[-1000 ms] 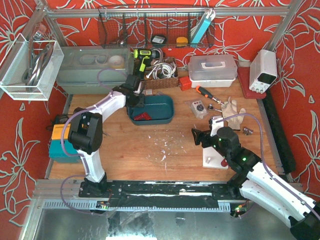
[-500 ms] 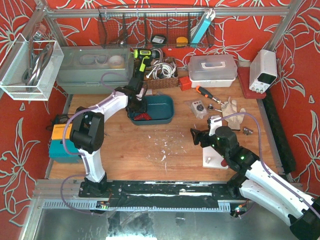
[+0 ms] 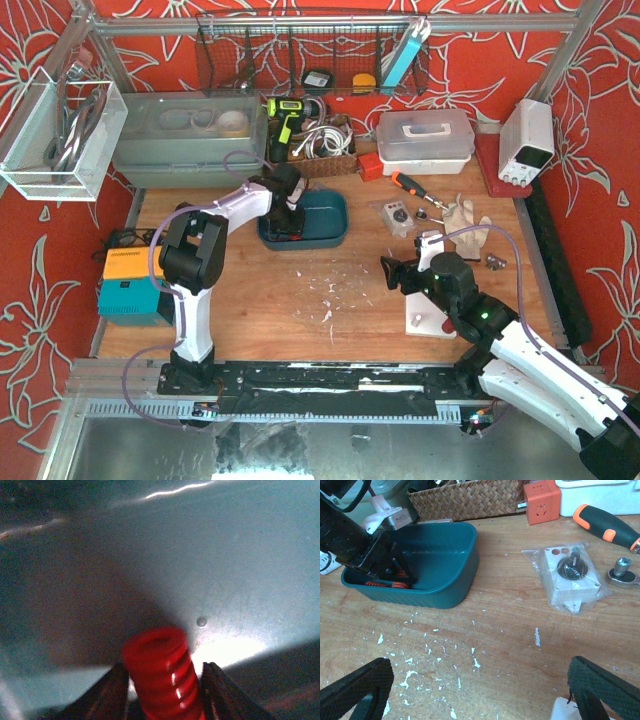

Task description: Install the large spring

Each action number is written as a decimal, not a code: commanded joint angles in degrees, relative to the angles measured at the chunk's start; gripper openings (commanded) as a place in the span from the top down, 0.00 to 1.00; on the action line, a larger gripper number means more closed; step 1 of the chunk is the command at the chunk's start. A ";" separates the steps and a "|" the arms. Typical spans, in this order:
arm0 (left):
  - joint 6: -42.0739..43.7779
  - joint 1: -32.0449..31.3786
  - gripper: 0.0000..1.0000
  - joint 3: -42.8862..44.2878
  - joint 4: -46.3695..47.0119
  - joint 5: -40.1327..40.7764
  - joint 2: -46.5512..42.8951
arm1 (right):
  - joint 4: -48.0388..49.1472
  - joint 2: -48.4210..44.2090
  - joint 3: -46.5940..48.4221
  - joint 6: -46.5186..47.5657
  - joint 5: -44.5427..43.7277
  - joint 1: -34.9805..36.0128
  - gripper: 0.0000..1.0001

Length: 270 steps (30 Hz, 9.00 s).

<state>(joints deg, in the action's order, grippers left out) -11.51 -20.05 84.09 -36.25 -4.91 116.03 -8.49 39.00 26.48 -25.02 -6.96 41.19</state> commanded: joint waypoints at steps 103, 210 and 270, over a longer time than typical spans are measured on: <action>27.19 -35.73 0.94 -69.58 89.68 3.11 -46.24 | -1.69 11.90 12.46 -9.46 31.49 4.61 0.40; 25.39 -37.78 0.00 -66.26 83.51 22.13 -46.15 | -48.78 2.08 14.34 -20.56 -5.87 11.55 1.00; -0.01 -14.65 0.06 -45.31 44.38 22.76 -51.32 | -8.30 2.73 9.88 -5.01 -9.42 11.49 0.15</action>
<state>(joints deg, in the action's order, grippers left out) -10.48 -37.76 33.36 17.80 22.15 58.96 -28.08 40.91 38.61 -34.79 -16.88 52.64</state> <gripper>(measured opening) 0.977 0.848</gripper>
